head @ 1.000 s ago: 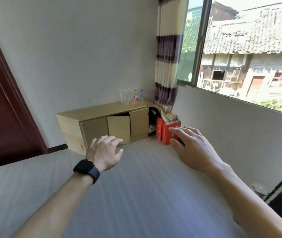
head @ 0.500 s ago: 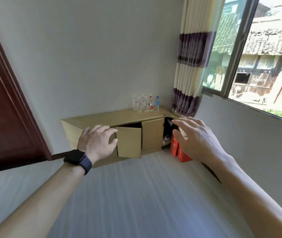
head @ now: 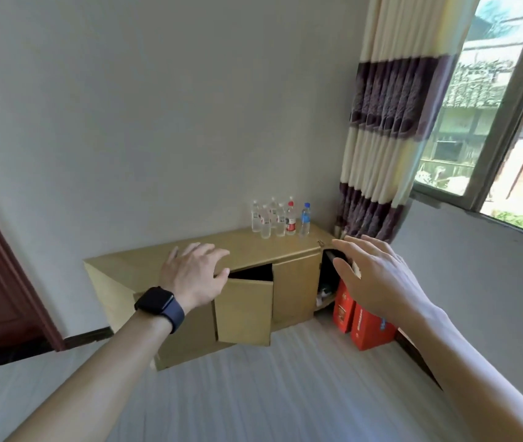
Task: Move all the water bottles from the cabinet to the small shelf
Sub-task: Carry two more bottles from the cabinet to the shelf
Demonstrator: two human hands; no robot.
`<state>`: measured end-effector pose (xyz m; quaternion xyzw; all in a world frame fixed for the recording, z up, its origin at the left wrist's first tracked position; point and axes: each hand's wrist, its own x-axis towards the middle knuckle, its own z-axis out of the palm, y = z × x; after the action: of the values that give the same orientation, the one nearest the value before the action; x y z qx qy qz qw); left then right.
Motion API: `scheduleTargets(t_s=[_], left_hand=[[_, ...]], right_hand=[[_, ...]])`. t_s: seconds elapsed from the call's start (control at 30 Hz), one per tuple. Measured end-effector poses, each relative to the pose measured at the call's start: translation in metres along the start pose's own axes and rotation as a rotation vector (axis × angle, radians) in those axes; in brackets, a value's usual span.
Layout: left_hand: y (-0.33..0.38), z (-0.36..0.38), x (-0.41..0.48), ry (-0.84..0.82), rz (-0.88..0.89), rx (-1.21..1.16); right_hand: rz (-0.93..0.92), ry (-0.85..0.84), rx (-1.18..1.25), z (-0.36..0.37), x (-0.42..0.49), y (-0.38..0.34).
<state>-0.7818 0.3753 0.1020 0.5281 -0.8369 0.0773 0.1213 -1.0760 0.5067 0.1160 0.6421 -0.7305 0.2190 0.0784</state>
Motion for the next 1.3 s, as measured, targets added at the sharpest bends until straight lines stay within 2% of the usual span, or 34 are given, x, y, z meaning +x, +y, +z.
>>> scheduleTargets(t_s=[0.23,0.63,0.9,1.3], left_hand=[[-0.024,0.061,0.158,-0.038,0.029,-0.022],[-0.039,0.174,0.4,-0.101,-0.032,-0.018],[-0.053,0.234,0.534,-0.174,-0.065,-0.045],[-0.072,0.375,0.715,-0.353,-0.05,-0.151]], right_hand=[[0.046,0.008,0.003,0.058,0.129,0.034],[-0.03,-0.05,0.037,0.186,0.367,0.126],[-0.067,-0.146,0.063,0.259,0.498,0.164],[0.02,-0.379,0.032,0.411,0.651,0.203]])
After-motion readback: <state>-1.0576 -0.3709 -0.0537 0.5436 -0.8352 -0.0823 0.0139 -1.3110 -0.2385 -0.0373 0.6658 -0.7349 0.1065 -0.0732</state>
